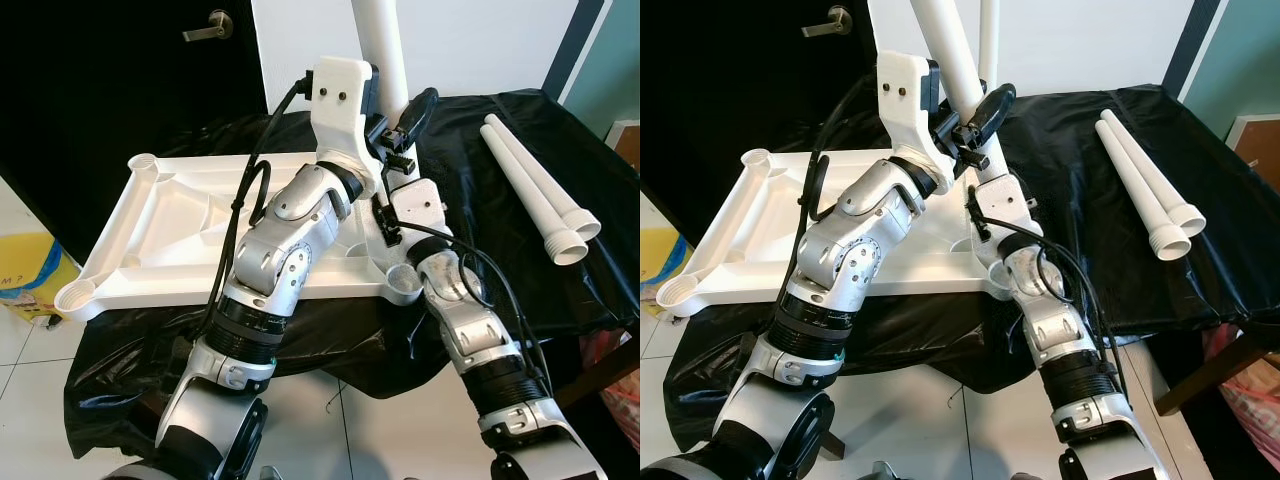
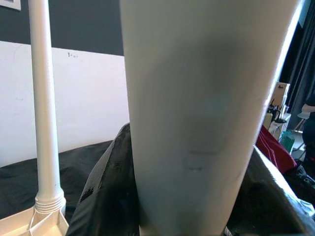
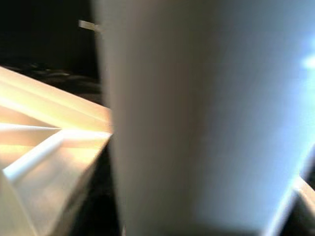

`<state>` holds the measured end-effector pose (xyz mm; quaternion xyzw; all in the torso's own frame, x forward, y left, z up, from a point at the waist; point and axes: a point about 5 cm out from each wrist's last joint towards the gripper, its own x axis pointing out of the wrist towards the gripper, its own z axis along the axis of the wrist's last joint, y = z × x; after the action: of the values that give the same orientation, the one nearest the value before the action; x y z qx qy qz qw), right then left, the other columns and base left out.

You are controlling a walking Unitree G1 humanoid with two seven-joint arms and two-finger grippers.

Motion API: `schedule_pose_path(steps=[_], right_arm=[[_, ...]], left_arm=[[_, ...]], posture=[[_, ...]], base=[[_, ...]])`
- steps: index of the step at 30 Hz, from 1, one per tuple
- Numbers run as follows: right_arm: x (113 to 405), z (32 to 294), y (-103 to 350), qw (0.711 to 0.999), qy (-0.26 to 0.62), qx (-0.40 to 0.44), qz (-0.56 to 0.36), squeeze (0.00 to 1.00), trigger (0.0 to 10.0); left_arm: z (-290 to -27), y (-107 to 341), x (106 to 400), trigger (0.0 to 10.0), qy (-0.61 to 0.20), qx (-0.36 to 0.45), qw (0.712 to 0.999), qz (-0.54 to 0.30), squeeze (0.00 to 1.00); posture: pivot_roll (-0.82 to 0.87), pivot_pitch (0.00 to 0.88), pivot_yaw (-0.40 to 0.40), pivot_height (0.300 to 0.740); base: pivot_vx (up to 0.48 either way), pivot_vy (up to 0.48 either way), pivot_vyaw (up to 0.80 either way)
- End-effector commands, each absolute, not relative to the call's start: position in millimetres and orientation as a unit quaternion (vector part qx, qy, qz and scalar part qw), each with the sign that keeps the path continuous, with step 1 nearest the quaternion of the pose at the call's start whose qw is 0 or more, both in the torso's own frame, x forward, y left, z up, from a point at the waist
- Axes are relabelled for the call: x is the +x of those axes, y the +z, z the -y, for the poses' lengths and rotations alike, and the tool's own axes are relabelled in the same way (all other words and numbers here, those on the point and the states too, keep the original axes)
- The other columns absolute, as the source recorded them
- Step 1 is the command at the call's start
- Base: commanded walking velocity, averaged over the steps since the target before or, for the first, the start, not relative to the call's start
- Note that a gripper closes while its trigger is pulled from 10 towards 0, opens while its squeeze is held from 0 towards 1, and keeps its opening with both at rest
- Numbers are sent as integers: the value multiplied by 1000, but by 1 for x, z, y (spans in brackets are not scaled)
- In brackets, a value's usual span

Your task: Building children table

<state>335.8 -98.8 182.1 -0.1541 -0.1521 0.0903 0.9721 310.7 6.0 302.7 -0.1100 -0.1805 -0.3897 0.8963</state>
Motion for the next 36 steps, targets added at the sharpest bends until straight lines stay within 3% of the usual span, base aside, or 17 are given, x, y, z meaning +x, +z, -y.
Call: schedule_pose_path(steps=[1, 9, 10, 11, 12, 22, 23, 36], right_arm=[[336, 93, 177, 973, 98, -154, 140, 0, 0], [337, 94, 173, 975, 92, -156, 132, 0, 0], [338, 94, 173, 975, 92, -156, 132, 0, 5569], [338, 94, 173, 975, 91, -156, 132, 0, 5569], [338, 95, 174, 975, 89, -153, 130, 0, 10000], [340, 99, 173, 983, 70, -121, 120, 0, 10000], [340, 101, 172, 985, 61, -110, 116, 0, 10000], [342, 112, 168, 995, 19, -40, 89, 0, 10000]], left_arm=[[2, 310, 306, 10000, -406, -113, 886, 193, 0], [2, 312, 306, 10000, -405, -114, 886, 196, 0], [2, 313, 305, 10000, -405, -117, 885, 197, 0], [2, 313, 305, 10000, -406, -118, 885, 197, 0], [3, 313, 305, 10000, -407, -121, 884, 197, 1000], [1, 313, 304, 10000, -408, -127, 882, 197, 1000], [0, 311, 306, 10000, -399, -118, 888, 197, 0], [-6, 298, 304, 10000, -377, -80, 900, 203, 0]], posture=[[-100, 0, 25, 740], [-95, 0, 23, 740], [-95, 0, 23, 740], [-95, 0, 23, 740], [-94, 0, 22, 740], [-93, 0, 22, 740], [-93, 0, 22, 740], [-87, 1, 24, 740]], base=[[0, 0, 0], [0, 0, 0], [0, 0, 0], [0, 0, 0], [0, 0, 0], [0, 0, 0], [0, 0, 0], [0, 0, 0]])
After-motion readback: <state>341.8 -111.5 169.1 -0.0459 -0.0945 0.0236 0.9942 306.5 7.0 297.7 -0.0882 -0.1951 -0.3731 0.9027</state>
